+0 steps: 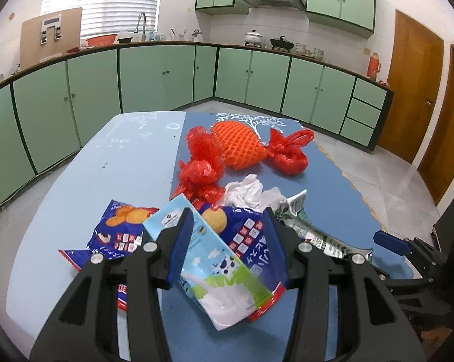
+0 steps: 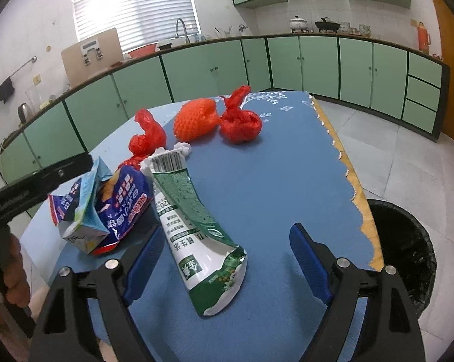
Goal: Collect trash
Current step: 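Grasp the green-and-white tube packet with the right tool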
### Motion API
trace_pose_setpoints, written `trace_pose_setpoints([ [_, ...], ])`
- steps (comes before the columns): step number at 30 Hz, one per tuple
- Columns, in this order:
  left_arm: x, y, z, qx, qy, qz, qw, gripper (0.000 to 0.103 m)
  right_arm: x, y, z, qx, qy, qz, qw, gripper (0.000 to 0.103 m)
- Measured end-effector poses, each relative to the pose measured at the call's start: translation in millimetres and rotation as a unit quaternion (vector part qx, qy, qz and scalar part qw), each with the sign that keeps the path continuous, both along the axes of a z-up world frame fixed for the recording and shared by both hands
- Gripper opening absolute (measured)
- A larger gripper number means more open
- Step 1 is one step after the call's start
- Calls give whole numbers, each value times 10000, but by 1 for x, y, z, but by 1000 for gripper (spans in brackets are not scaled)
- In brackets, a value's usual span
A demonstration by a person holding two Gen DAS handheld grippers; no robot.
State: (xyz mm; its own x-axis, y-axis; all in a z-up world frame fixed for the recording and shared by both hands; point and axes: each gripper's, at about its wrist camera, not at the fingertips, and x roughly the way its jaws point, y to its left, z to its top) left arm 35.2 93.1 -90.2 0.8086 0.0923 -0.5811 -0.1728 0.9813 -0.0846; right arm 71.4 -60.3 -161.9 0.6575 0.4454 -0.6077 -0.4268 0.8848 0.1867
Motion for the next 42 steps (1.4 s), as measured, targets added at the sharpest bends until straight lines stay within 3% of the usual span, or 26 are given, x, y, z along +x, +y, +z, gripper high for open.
trace_pose_setpoints([
  [8, -5, 6, -5, -12, 25, 141, 9999, 47, 9, 17, -16, -158, 120, 131, 9997, 83],
  [10, -6, 7, -6, -31, 35, 177, 9998, 48, 9, 19, -17, -246, 64, 114, 9996, 77],
  [12, -7, 8, -7, -53, 59, 202, 9998, 50, 9, 21, -17, -306, 34, 121, 9995, 60],
  [17, -12, 5, -10, -59, 128, 212, 9997, 58, 8, 18, -16, -311, 39, 166, 9994, 57],
  [18, -12, 4, -11, -69, 150, 209, 9996, 59, 8, 18, -16, -313, 38, 178, 9993, 52],
  [29, -3, -3, -31, 35, 411, 269, 9988, 61, 6, 4, -10, -214, 106, 38, 9997, 49],
  [40, -9, 4, -22, -209, 274, 299, 9990, 11, 5, 12, -12, -426, 64, 96, 9990, 49],
  [42, -10, 7, -19, -251, 244, 321, 9989, 9, 5, 12, -12, -437, 71, 87, 9990, 49],
])
